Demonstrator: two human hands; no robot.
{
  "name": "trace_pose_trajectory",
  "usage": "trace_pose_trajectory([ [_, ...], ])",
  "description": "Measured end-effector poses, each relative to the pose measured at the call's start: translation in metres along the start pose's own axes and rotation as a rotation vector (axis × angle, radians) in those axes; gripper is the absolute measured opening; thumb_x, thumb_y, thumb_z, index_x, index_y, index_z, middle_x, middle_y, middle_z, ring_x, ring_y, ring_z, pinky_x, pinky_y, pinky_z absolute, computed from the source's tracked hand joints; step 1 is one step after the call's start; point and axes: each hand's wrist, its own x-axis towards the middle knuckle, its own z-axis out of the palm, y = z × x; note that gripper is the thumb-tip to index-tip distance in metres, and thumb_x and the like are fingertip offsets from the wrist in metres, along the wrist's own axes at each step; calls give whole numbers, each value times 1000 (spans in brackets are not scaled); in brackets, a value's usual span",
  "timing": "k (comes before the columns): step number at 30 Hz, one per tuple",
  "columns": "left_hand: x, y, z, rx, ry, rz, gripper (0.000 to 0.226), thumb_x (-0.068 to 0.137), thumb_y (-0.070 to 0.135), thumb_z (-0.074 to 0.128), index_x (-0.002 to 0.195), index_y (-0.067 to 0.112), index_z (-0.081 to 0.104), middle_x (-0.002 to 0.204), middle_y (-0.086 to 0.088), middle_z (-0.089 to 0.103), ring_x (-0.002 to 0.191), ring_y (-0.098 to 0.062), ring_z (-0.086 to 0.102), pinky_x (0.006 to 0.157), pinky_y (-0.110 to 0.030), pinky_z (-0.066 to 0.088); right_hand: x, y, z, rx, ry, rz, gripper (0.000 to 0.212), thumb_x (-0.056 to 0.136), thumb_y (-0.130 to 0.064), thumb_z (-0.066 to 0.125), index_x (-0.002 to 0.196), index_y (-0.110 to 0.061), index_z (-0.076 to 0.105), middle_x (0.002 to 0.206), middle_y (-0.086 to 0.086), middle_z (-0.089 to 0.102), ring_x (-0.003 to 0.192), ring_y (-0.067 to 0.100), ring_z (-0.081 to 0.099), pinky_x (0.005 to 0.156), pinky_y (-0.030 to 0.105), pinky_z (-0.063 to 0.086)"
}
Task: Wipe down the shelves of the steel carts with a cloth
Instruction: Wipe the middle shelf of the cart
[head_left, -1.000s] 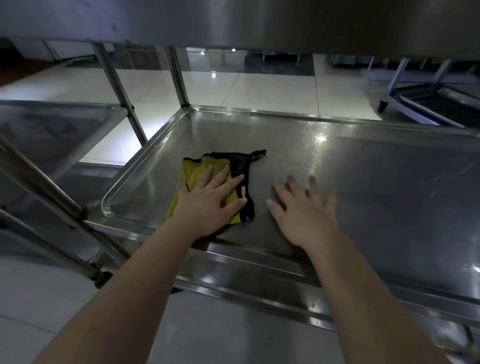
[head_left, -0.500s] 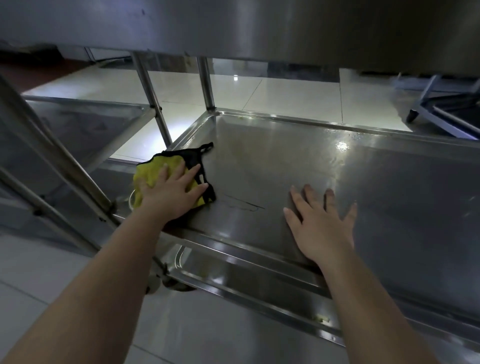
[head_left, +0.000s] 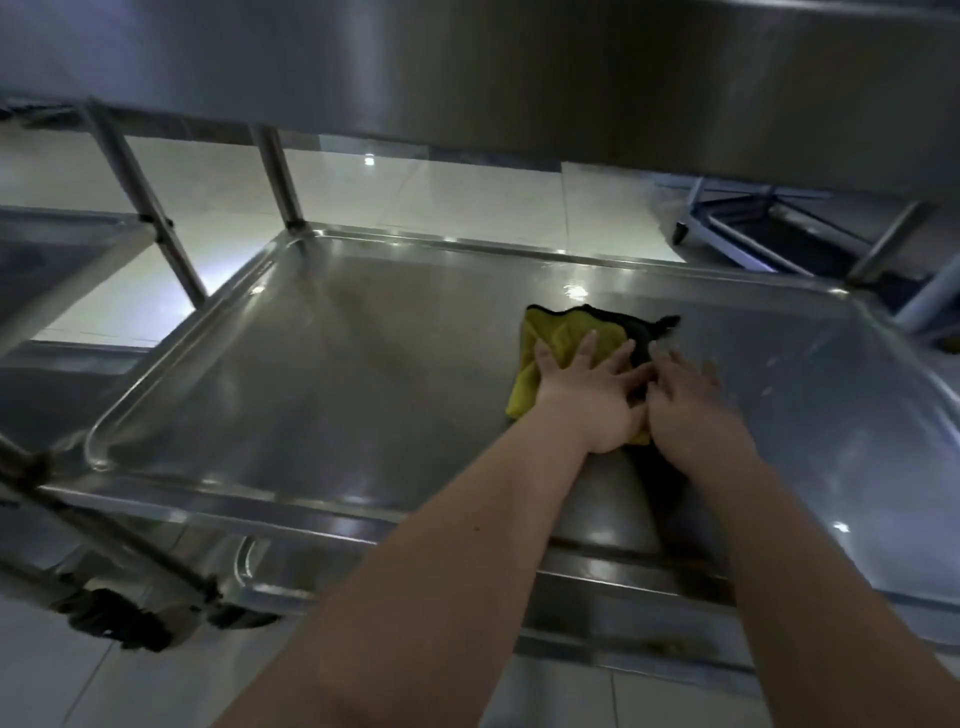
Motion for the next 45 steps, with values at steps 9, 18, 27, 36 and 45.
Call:
trace_pose_trajectory([
  [9, 19, -57, -10, -40, 120, -65, 62, 88, 75, 28, 146, 57, 14, 160, 22, 3, 149, -12, -5, 114, -62, -4, -1, 21, 6, -172, -2, 23, 53, 101, -51, 20, 153, -39, 16, 163, -7, 9, 150, 27, 5, 117, 54, 3],
  [18, -39, -255, -35, -74, 143, -538, 63, 91, 72, 26, 149, 51, 14, 162, 15, 0, 150, -19, -3, 118, -57, 2, -4, 18, 14, -211, 9, 36, 57, 99, -57, 20, 153, -41, 11, 164, -9, 2, 150, 26, -1, 118, 53, -2],
  [27, 31, -96, -19, 2, 118, -275, 60, 92, 69, 26, 149, 52, 11, 163, 13, -1, 150, -22, -5, 110, -69, -2, -1, 12, 19, -233, -24, 55, 54, 99, -56, 16, 151, -47, 4, 163, -12, -3, 150, 29, -7, 117, 58, -4],
  [36, 45, -37, -6, -56, 145, 2, 57, 93, 69, 25, 147, 53, 20, 161, 19, 6, 150, -14, -5, 114, -62, -4, 1, 16, 19, -228, -4, 54, 58, 99, -56, 16, 154, -41, 6, 163, -15, -1, 150, 24, -4, 118, 54, -1],
  [45, -6, -196, -29, 9, 141, -392, 63, 90, 75, 20, 148, 54, 10, 162, 18, -1, 150, -15, -5, 115, -62, 1, 2, 13, 17, -218, -19, 51, 57, 98, -58, 17, 152, -46, 5, 163, -15, -1, 150, 23, -3, 119, 52, -1],
])
